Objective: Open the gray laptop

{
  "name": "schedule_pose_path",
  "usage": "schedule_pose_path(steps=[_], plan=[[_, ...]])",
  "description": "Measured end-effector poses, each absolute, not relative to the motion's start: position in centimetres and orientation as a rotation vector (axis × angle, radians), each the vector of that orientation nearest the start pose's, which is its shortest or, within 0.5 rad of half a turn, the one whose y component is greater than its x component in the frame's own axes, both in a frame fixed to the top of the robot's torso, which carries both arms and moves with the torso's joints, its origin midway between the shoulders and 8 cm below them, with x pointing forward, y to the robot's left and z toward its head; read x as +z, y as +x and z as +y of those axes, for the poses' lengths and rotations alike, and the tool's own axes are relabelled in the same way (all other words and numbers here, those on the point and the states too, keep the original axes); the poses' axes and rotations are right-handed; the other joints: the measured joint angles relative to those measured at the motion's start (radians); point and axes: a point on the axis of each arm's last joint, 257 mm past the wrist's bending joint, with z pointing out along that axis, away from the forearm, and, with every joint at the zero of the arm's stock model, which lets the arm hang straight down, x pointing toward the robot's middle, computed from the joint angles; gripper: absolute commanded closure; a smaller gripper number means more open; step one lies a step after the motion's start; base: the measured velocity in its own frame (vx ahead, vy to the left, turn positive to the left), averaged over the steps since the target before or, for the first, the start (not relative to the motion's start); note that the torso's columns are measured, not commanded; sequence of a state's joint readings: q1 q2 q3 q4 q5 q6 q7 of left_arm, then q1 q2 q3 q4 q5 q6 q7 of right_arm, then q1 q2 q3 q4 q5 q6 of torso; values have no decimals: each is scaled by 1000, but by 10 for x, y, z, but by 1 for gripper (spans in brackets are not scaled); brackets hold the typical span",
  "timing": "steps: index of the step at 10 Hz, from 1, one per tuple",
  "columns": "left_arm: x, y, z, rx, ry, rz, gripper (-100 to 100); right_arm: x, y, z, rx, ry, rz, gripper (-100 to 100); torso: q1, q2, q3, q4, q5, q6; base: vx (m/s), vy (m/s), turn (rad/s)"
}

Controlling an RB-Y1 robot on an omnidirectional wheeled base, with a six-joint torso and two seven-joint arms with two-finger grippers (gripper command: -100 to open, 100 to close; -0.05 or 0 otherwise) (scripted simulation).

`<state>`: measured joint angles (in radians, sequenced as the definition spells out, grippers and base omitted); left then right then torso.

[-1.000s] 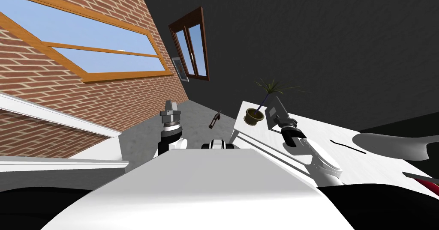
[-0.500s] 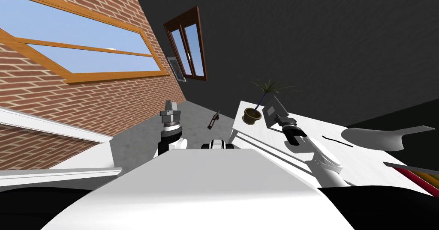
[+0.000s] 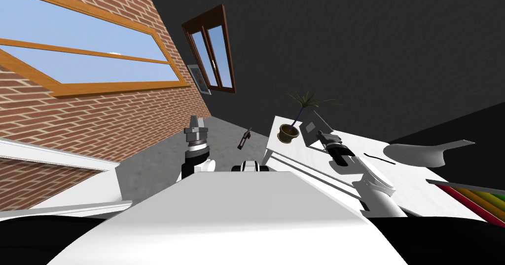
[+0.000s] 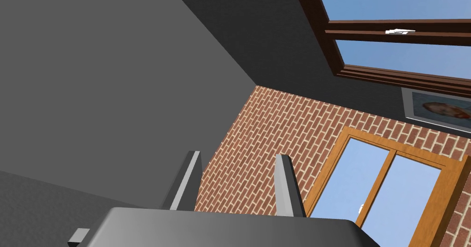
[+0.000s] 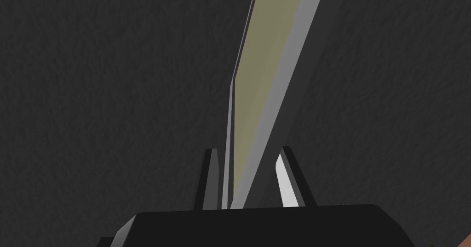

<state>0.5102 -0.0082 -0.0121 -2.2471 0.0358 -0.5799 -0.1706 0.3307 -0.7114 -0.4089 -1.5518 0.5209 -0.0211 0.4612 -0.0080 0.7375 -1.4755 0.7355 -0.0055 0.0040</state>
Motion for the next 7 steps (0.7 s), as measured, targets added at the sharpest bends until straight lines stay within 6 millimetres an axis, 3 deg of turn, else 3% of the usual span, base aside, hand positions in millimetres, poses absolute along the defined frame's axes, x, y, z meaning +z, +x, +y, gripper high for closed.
schedule_pose_path(steps=[5, 7], plan=[[22, 335, 281, -1180, -596, 596, 0, -160, 407, -652, -372, 248, 1599, 100, 4, 0, 0, 2, 4, -1, 7, -1, -52], [22, 335, 281, -1180, -596, 596, 0, -165, 411, -648, -316, 298, 1582, 100, 1, 1, 0, 2, 3, -4, -65, -126, 17]])
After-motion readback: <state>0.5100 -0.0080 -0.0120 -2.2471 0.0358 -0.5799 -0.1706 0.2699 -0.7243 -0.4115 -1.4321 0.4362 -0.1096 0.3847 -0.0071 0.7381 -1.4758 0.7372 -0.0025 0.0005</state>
